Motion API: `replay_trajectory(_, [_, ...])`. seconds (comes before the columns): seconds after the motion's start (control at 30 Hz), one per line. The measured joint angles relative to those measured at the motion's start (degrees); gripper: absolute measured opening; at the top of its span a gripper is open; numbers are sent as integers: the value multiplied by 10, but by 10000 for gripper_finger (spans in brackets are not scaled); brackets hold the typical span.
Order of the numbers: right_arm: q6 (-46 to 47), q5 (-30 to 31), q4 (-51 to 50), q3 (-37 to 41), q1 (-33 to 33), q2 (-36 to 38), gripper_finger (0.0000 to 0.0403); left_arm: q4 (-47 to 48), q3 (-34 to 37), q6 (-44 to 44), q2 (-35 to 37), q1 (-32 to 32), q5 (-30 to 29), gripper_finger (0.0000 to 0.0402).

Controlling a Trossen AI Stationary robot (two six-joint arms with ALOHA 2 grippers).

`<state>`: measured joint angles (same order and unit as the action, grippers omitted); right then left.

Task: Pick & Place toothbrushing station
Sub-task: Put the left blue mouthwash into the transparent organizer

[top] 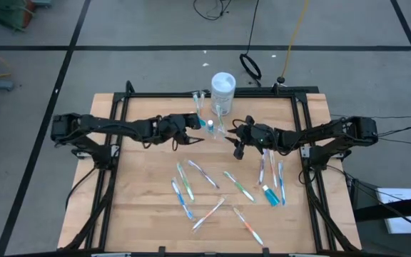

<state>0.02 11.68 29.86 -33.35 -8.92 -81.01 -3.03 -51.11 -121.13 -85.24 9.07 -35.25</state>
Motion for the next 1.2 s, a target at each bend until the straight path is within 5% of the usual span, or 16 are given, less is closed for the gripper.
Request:
replay_trajectory(0.37, [-22, 1, -3, 0, 4, 0, 132, -78, -53, -93, -98, 5, -8, 102])
replay_trajectory(0.67, [-25, 1, -20, 0, 4, 0, 132, 29, -69, -171, -111, 5, 14, 102])
replay_trajectory(0.97, [-27, 2, -17, 0, 4, 0, 132, 36, -68, -71, -111, 5, 87, 108])
replay_trajectory(1.2, [-27, 2, -14, 0, 4, 0, 132, 28, -69, 4, -122, 5, 99, 167])
